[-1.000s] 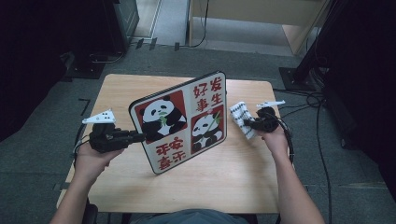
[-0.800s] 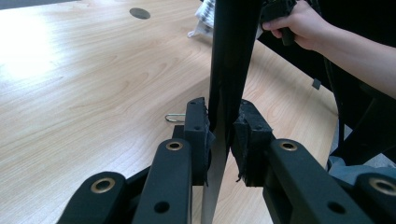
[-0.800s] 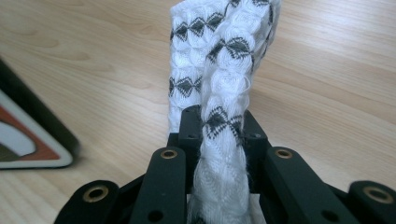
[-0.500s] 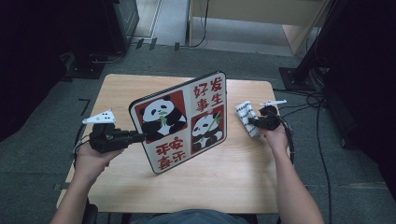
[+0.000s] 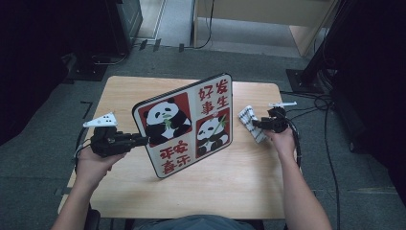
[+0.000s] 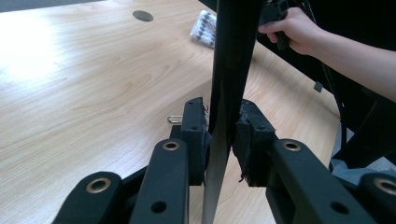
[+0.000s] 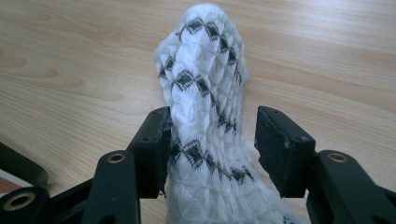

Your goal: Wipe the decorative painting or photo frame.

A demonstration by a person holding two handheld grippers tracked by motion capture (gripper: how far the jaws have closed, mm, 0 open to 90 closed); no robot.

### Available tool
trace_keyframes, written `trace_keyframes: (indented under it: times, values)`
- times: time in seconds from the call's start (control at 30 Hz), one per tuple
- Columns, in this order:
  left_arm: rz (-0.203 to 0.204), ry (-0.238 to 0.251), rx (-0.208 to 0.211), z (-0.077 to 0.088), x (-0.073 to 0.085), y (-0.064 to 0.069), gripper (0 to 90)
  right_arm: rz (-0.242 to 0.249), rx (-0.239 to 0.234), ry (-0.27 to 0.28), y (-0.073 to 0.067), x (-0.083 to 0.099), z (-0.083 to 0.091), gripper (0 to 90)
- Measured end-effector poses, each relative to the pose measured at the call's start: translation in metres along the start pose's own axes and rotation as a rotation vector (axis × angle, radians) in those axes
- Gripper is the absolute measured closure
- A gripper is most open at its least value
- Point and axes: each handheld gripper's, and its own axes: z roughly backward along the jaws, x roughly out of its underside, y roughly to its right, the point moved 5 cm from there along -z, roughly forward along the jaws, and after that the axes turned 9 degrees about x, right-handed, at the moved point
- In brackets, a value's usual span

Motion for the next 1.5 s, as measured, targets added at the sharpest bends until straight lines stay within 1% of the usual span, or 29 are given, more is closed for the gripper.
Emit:
trace_keyframes:
  times: [0.1, 0.2, 0.23, 0.33, 0.47, 0.53, 0.63, 0.8, 0.9, 0.93, 1.0, 1.07, 1.17, 1.27, 1.5]
  values:
    - [0.002, 0.001, -0.001, -0.001, 0.000, 0.000, 74.1, -0.007, -0.004, 0.021, -0.001, -0.002, 0.005, 46.1]
    - [0.005, 0.001, -0.002, -0.001, 0.001, -0.001, 72.8, 0.006, 0.000, 0.032, -0.001, -0.004, 0.007, 45.9]
    - [0.007, 0.002, -0.003, -0.001, 0.001, -0.001, 72.0, 0.002, -0.003, 0.030, -0.002, -0.004, 0.008, 45.7]
    - [0.011, 0.002, -0.002, -0.002, 0.002, -0.003, 69.4, 0.017, 0.000, 0.037, -0.003, -0.004, 0.009, 45.6]
    - [0.013, 0.005, -0.004, -0.003, 0.003, -0.004, 66.5, 0.019, -0.007, 0.030, -0.006, -0.004, 0.011, 45.7]
    - [0.016, 0.007, -0.007, -0.003, 0.003, -0.005, 65.1, 0.030, -0.006, 0.026, -0.008, -0.004, 0.012, 45.7]
    - [0.022, 0.014, -0.011, -0.004, 0.004, -0.007, 61.3, 0.044, -0.008, 0.033, -0.010, -0.004, 0.014, 45.7]
    - [0.008, 0.013, -0.032, -0.005, 0.006, -0.010, 55.3, 0.046, -0.009, 0.036, -0.013, -0.005, 0.017, 45.7]
    - [0.011, 0.019, -0.037, -0.004, 0.007, -0.014, 51.2, 0.055, -0.009, 0.035, -0.014, -0.004, 0.017, 45.7]
    - [0.018, 0.021, -0.036, -0.003, 0.008, -0.015, 50.2, 0.057, -0.010, 0.035, -0.014, -0.005, 0.017, 45.6]
    - [0.025, 0.022, -0.039, -0.003, 0.008, -0.017, 50.0, 0.060, -0.010, 0.038, -0.015, -0.005, 0.016, 45.6]
    - [0.023, 0.017, -0.053, -0.003, 0.009, -0.019, 48.9, 0.058, -0.011, 0.038, -0.016, -0.005, 0.017, 45.6]
    - [0.036, 0.021, -0.059, -0.004, 0.011, -0.022, 47.1, 0.065, -0.009, 0.032, -0.017, -0.005, 0.017, 45.6]
    - [0.037, 0.013, -0.071, -0.005, 0.012, -0.024, 46.8, 0.077, -0.005, 0.031, -0.019, -0.005, 0.018, 45.6]
    - [0.046, 0.012, -0.074, -0.008, 0.014, -0.030, 44.5, 0.095, -0.006, 0.024, -0.022, -0.002, 0.020, 45.6]
